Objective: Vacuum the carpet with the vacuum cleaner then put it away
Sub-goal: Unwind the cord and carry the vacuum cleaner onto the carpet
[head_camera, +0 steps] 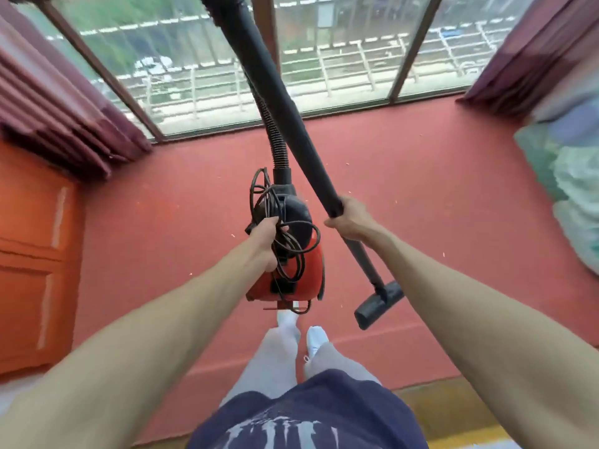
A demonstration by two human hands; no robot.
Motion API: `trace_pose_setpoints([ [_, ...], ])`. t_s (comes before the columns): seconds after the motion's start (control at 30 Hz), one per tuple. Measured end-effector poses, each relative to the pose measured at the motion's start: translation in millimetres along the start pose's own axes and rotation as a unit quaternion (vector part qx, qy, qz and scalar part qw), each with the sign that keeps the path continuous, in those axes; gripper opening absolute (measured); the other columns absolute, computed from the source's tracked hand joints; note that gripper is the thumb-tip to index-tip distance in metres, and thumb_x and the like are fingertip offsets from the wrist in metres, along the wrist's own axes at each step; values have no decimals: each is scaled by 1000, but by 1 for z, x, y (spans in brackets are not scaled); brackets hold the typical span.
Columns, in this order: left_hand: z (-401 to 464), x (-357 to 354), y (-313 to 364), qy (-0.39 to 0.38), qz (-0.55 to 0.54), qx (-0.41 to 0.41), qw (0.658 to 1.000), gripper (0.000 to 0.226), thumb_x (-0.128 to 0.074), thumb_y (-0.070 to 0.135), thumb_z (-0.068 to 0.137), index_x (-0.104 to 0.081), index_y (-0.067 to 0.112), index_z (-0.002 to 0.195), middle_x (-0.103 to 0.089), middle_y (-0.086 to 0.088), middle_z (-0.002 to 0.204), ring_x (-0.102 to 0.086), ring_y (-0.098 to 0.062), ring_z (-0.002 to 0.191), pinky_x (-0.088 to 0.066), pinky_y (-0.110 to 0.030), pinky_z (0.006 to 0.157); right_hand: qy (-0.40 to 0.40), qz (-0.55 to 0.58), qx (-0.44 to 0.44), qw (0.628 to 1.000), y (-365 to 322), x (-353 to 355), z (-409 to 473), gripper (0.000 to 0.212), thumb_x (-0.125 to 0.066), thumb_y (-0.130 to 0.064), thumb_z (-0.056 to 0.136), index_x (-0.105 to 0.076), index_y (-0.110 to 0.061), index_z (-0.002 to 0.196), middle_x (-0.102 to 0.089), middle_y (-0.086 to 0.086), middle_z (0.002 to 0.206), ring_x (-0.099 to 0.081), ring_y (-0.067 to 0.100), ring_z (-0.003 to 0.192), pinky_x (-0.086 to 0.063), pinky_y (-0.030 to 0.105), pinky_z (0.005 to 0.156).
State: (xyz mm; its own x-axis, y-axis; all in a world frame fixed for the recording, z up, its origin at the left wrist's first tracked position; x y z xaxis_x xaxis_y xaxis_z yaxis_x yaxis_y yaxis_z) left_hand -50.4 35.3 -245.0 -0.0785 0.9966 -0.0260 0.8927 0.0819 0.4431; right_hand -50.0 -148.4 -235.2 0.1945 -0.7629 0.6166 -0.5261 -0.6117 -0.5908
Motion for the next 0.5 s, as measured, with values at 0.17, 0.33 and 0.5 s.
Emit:
trace_pose_setpoints([
  [0.17, 13, -110, 6, -69, 130, -2, 989, 31, -47, 37, 94, -58, 19, 72, -58, 4, 66, -57, -18, 61, -45, -27, 62, 127, 78, -110, 983, 75, 75, -19, 37, -70, -15, 79, -62, -15, 115, -67, 11, 100, -64, 29, 95, -53, 39, 85],
  [0.33, 2, -209, -4, -144, 238, -16, 960, 30, -44, 32, 95, -56, 19, 70, -58, 5, 59, -58, -17, 61, -48, -28, 61, 218, 115, -184, 951, 144, 134, -61, 41, -68, -19, 80, -60, -22, 119, -69, 11, 108, -65, 33, 100, -54, 43, 87],
  [0.5, -23, -312, -34, -179, 322, -45, 929, 23, -48, 31, 94, -58, 19, 77, -58, 1, 71, -59, -19, 64, -53, -33, 71, 292, 165, -236, 912, 223, 190, -112, 36, -66, -13, 81, -61, -22, 116, -69, 8, 104, -65, 29, 96, -50, 32, 78],
])
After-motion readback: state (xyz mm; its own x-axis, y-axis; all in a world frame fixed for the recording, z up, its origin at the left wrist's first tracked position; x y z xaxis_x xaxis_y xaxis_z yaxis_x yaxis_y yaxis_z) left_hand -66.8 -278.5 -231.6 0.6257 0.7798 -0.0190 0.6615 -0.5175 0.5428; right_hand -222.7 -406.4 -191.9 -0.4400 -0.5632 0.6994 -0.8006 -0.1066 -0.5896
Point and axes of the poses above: each hand's wrist, its own z-axis towards the middle knuckle, its own x-axis out of the back of the hand, y = z × x, the point moved 4 cm from there along z, towards the middle knuckle
